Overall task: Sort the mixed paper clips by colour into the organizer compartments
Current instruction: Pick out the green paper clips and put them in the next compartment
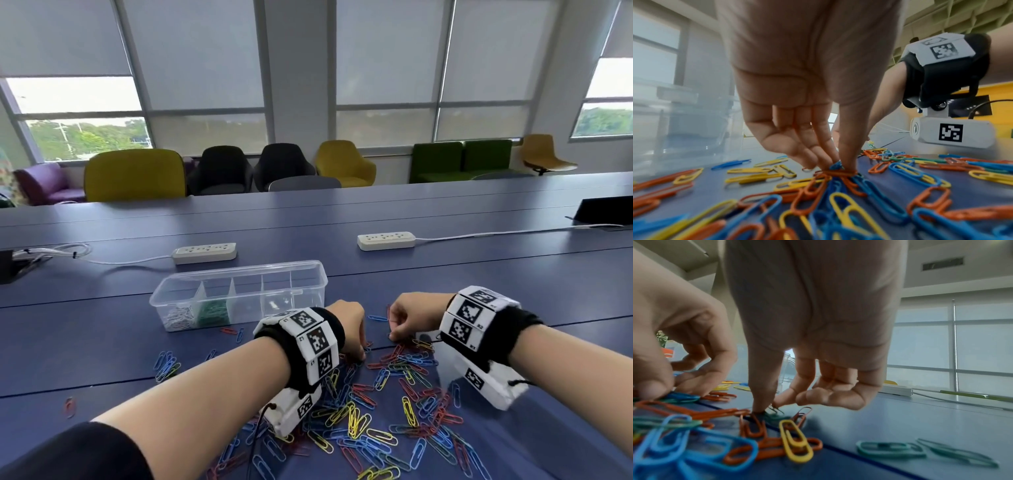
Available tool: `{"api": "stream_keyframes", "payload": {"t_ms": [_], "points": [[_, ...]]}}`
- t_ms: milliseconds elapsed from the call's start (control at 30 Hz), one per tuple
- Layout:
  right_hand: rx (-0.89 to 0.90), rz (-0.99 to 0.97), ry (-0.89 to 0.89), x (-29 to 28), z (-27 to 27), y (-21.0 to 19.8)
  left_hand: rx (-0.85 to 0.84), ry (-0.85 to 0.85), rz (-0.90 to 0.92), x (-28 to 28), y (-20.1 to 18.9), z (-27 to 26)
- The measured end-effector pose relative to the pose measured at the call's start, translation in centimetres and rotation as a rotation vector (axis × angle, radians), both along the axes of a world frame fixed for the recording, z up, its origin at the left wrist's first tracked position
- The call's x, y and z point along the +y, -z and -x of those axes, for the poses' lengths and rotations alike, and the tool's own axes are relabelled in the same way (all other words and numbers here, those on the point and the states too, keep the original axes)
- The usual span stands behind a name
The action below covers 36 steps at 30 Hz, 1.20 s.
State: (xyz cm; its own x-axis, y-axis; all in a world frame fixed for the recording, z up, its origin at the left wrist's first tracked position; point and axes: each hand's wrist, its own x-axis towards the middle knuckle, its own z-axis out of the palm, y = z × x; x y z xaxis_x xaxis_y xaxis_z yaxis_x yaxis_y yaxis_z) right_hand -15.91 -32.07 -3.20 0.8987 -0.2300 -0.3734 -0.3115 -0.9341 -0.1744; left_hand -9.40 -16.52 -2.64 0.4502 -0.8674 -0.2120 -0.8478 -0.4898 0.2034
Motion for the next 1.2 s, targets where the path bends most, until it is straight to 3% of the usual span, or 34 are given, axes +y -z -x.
{"api": "stream_keyframes", "payload": {"t_ms": [267, 367, 500, 767, 1067, 1200], "points": [[-0.205, -0.037, -0.012, -0.1, 1.5, -1.8, -0.055, 0.095, 0.065, 0.5, 0.5, 0.1], [-0.140, -0.088, 0.042, -1.5, 2.6, -2.3, -0.063, 0.090, 0.087, 0.5, 0.7, 0.0], [-0.078, -0.005, 0.139, -3.4, 4.0, -2.6, -0.091, 0.052, 0.100, 0.5, 0.8, 0.0], [0.039, 0.072, 0.077, -5.1, 5.1, -1.2, -0.094, 0.045, 0.000, 0.3, 0.7, 0.7], [0.066, -0.001, 0.129, -4.0, 5.3, -0.7, 0.026, 0.039, -0.041, 0.6, 0.4, 0.9], [-0.127, -0.281, 0.255, -3.2, 5.7, -1.1, 0.143, -0.024, 0.086, 1.2, -0.8, 0.1]]}}
